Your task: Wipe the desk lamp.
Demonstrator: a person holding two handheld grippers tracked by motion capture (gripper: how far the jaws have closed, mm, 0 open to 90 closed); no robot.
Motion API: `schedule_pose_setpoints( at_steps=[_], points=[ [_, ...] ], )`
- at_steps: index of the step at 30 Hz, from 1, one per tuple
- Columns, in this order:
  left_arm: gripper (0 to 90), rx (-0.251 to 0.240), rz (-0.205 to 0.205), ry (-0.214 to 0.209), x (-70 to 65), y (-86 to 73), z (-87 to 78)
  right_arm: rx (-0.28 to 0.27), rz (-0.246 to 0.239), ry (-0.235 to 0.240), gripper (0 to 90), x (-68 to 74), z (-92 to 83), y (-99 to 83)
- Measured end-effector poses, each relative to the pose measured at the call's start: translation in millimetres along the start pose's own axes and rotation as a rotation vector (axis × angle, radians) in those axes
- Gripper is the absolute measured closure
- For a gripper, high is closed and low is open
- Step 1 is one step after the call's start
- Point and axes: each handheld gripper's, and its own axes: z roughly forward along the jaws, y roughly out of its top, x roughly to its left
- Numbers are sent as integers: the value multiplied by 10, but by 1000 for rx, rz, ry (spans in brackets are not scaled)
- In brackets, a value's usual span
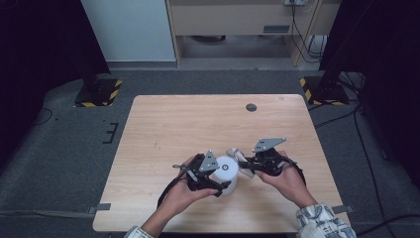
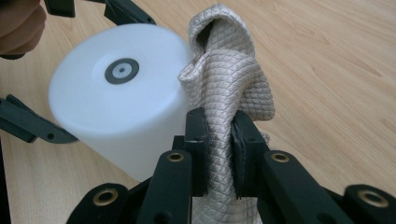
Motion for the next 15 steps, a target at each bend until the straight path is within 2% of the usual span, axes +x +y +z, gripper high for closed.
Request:
schedule_pose_setpoints(
  at_steps=[3,7,15],
  points=[
    [90,0,1,0,1,0,0,4,-3,1,791,-11,16,4],
    [90,-2,0,0,0,-1,2,47,-2,0,792,-21,154,-57],
    [90,-1,7,3,-3,-1,4,102,-5,-1,792,-37,300,-131]
  ],
)
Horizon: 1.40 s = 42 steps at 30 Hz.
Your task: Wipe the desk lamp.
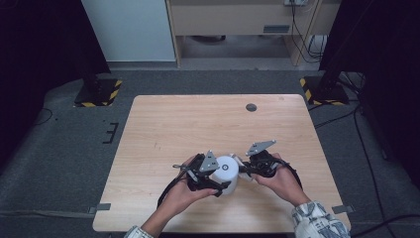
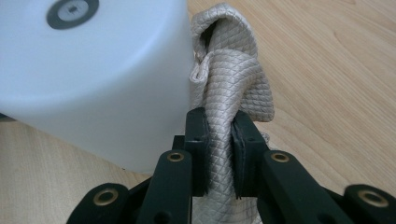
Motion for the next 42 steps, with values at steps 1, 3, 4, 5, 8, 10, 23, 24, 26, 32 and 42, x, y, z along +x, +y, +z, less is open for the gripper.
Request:
schedule_pose_setpoints(
  at_steps=[1,3,4,5,8,10,23,24,26,32,42],
  points=[
    [90,0,0,0,0,0,0,0,0,0,792,0,0,0],
    [90,2,0,-1,1,1,-1,5,6,2,792,-7,25,-19],
    [90,2,0,-1,1,1,-2,11,7,5,792,-7,33,-29],
    [90,2,1,0,1,1,-2,15,9,4,792,-8,45,-41],
    [90,2,1,0,1,1,-2,24,16,12,792,-7,68,-82],
    [90,2,2,0,1,1,-1,22,16,10,792,-7,73,-94],
    [89,1,2,0,1,3,6,-66,16,40,792,-56,-109,-55],
    [90,1,1,0,1,3,6,-84,19,45,792,-66,-141,-2],
    [90,1,1,0,2,3,6,-88,13,46,792,-79,-142,31],
    [89,7,1,1,-1,6,5,-55,7,58,792,-90,-42,21],
    [89,8,1,1,-1,8,5,-6,19,57,791,-101,101,-93]
  ],
)
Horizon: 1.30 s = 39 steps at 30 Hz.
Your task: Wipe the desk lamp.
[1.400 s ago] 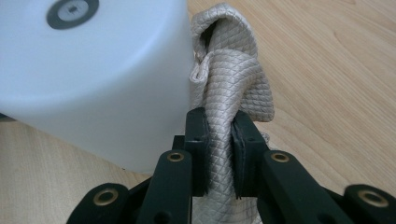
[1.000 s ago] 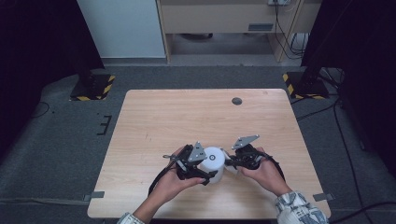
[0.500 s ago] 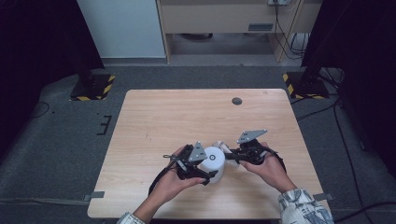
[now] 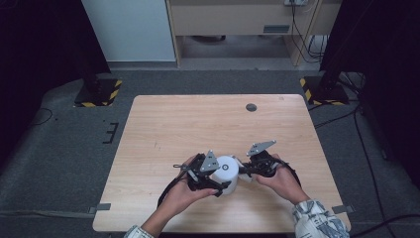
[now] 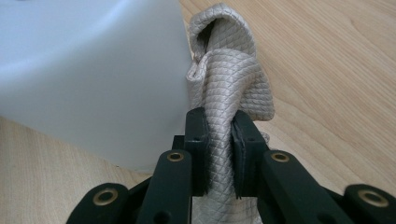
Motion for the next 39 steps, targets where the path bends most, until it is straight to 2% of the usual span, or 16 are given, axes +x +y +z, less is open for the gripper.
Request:
schedule_pose_setpoints(
  at_steps=[7,10,13,16,21,25,26,30,39],
  points=[
    [89,1,2,-1,7,4,4,-24,-12,-15,791,31,-77,-3],
    [89,3,2,-1,8,7,4,-42,-23,-30,790,90,-198,-11],
    [89,3,2,0,8,7,4,-53,-27,-39,791,133,-244,-31],
    [89,7,3,-1,14,5,7,-50,-30,-40,791,208,-297,-123],
    [89,19,8,0,10,0,24,-50,-19,-39,790,250,-316,-218],
    [89,19,3,-1,9,5,30,-96,-8,-49,790,275,-407,-226],
    [89,20,3,-1,10,6,31,-133,-6,-49,790,292,-496,-201],
    [89,20,4,0,14,10,35,-169,-1,-53,790,343,-577,-191],
    [90,26,3,-5,28,17,36,-102,17,-48,789,427,-330,-328]
  ],
)
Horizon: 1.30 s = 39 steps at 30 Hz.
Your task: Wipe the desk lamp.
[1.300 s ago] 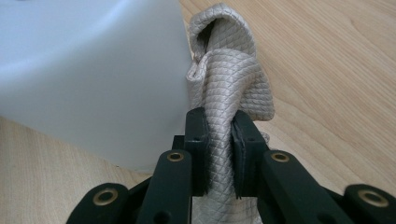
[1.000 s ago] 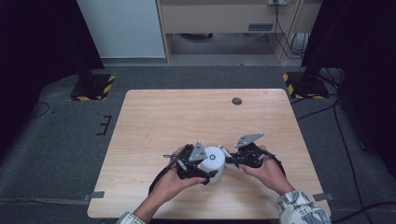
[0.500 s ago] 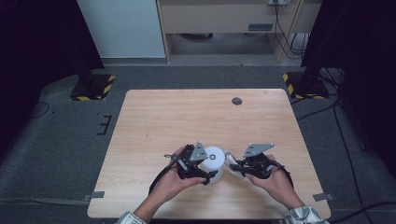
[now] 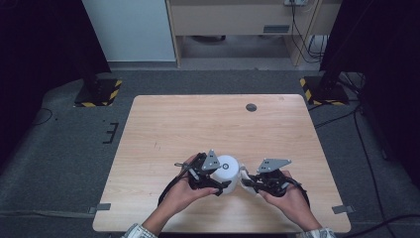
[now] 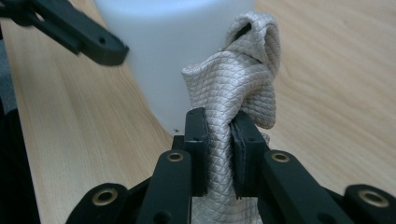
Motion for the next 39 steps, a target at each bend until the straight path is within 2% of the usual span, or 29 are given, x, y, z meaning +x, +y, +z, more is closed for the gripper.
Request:
schedule_pose_setpoints(
  at_steps=[6,9,12,13,14,16,20,26,35,39],
  points=[
    [90,3,5,4,-3,3,0,33,17,-1,790,-25,97,-70],
    [90,2,2,3,-6,1,-2,28,25,1,790,-30,104,-85],
    [90,3,2,3,-6,0,-4,4,23,1,790,-15,58,-60],
    [90,8,7,3,-3,2,-7,-30,25,4,790,-7,-14,-16],
    [90,8,7,3,-3,2,-7,-30,25,4,790,-7,-14,-16],
    [90,8,7,3,-3,2,-7,-80,33,7,789,4,-112,49],
    [90,8,7,2,-1,4,-5,-101,33,-2,790,12,-167,92],
    [90,8,3,1,-2,10,-2,-69,42,-10,790,9,-72,75],
    [90,9,6,-1,2,11,-2,35,56,-23,789,-44,163,-41],
    [90,9,6,0,1,11,-2,32,46,-13,789,4,125,-40]
  ],
)
